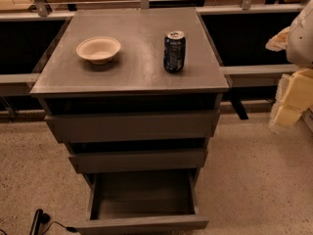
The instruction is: Place pepsi can into bottom drawer
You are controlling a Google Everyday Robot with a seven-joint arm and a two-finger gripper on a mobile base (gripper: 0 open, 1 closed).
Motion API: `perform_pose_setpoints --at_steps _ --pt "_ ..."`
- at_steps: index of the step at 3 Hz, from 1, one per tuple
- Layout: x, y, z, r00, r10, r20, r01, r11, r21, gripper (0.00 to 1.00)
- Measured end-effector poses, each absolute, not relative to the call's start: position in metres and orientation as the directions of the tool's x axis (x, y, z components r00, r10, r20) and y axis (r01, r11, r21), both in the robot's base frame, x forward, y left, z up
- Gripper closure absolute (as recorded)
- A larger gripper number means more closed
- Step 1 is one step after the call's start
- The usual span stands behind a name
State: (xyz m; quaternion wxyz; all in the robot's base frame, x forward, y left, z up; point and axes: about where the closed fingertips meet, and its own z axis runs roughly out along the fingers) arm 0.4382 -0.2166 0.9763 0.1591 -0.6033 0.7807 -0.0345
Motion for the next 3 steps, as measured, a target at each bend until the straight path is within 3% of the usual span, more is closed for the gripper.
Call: perform_pose_setpoints --at_steps 2,3 --pt "0.466 -0.209 0.974 -0.188 -0.95 -0.249 -0.928 0.255 -0.272 0.0" --pt "0.526 -0.199 0.97 -0.128 -0.938 -0.322 -0.923 0.232 -0.307 0.0"
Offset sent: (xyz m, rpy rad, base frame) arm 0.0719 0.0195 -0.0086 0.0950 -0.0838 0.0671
